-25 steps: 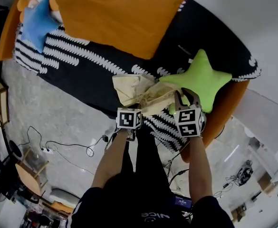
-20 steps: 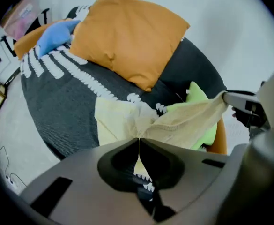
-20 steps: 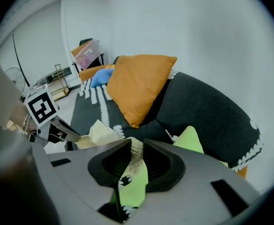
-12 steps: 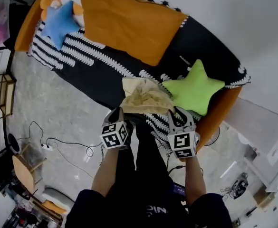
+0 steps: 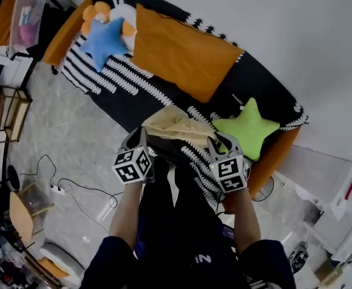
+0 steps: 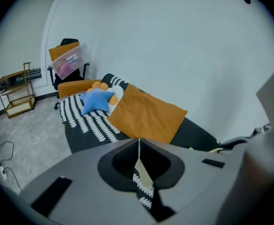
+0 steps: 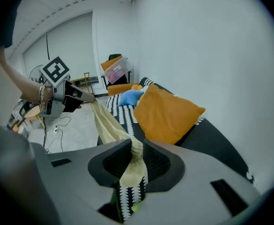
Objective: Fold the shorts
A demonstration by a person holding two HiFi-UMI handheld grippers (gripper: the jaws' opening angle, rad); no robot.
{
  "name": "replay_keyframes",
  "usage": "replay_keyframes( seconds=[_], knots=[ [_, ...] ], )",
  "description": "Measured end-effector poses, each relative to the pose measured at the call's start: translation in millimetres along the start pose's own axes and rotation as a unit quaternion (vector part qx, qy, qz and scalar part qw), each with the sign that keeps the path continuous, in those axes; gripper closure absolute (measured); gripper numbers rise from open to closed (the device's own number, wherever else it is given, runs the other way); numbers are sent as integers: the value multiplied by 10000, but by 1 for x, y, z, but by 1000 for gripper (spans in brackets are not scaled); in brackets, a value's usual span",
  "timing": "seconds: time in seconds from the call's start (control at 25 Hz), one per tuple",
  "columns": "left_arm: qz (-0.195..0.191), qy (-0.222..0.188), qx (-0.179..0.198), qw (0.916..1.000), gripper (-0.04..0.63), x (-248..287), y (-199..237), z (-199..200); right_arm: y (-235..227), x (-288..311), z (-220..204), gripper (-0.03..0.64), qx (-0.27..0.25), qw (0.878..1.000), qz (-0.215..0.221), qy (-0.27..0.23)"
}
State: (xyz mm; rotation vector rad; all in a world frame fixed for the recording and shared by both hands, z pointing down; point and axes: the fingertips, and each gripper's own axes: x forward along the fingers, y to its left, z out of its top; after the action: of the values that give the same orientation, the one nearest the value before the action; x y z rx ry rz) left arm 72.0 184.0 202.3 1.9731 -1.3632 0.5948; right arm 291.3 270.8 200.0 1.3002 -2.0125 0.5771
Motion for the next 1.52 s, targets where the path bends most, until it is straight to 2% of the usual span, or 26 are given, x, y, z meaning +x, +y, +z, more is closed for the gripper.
replay_keyframes(
  seconds=[0.2, 0.4, 0.52, 0.64, 0.72, 0.8, 0.88, 1.04, 1.2, 1.4, 1.52],
  knots=[
    [-294, -164, 217, 9992, 583, 17, 0, 67, -27, 12, 53, 532, 221, 9997, -30, -92],
    [-601, -521, 262, 9965, 583, 25, 2, 142, -55, 14, 128, 532, -96, 9984, -343, -441],
    [-755, -793, 599, 9922, 583, 23, 0, 189, -66, 8, 166, 532, -114, 9964, -425, -721],
    [-945, -822, 1044, 9866, 581, 15, -6, 207, -64, 1, 180, 532, -148, 9949, -520, -857],
    [-1054, -631, 1268, 9843, 581, 11, -3, 195, -54, 0, 174, 532, -122, 9952, -528, -812],
    [-1066, -393, 1314, 9848, 581, 8, 8, 169, -37, 2, 155, 531, -16, 9966, -450, -693],
    [-977, -202, 1073, 9892, 581, 5, 23, 137, -15, 4, 129, 530, 77, 9980, -260, -574],
    [-635, -103, 280, 9975, 581, 6, 52, 90, 38, 8, 83, 529, -129, 9993, 345, -100],
    [-196, -69, 86, 9997, 581, 8, 76, 50, 82, 25, 40, 532, -138, 9959, 812, 383],
    [217, 637, -153, 9976, 581, 5, 116, -28, 136, 51, -23, 533, -189, 9821, 1492, 1133],
    [373, 925, -268, 9947, 581, 1, 136, -56, 158, 55, -46, 532, -101, 9703, 1907, 1481]
  ],
)
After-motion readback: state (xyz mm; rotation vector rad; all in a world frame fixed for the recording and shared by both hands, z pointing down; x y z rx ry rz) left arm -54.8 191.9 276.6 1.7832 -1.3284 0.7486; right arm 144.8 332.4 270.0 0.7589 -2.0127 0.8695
